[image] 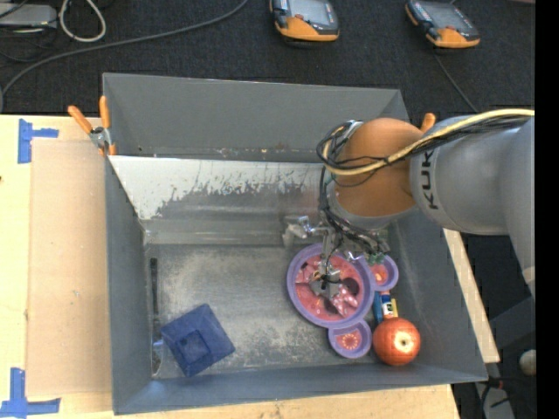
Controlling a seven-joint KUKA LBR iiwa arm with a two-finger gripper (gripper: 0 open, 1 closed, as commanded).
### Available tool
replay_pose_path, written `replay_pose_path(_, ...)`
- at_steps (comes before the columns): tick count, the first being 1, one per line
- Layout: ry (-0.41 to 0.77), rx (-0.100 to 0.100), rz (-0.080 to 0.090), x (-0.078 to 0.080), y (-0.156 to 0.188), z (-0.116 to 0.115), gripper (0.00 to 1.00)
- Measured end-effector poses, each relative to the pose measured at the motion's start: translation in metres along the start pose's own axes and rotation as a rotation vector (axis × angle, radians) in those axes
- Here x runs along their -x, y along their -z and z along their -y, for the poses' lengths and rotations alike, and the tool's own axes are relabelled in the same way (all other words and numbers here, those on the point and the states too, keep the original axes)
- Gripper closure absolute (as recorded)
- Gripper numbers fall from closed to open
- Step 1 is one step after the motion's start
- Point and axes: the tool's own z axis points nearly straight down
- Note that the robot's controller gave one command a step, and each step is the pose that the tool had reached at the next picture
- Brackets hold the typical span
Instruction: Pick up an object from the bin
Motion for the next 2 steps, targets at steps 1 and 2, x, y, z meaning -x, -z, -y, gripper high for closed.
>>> replay_pose_path(1, 0.031, 0.002, -0.001, 0.0082, 0.0056, -0.0378, 1.0)
replay_pose_path(2, 0.03, 0.003, -0.001, 0.0082, 0.0056, -0.0377, 1.0)
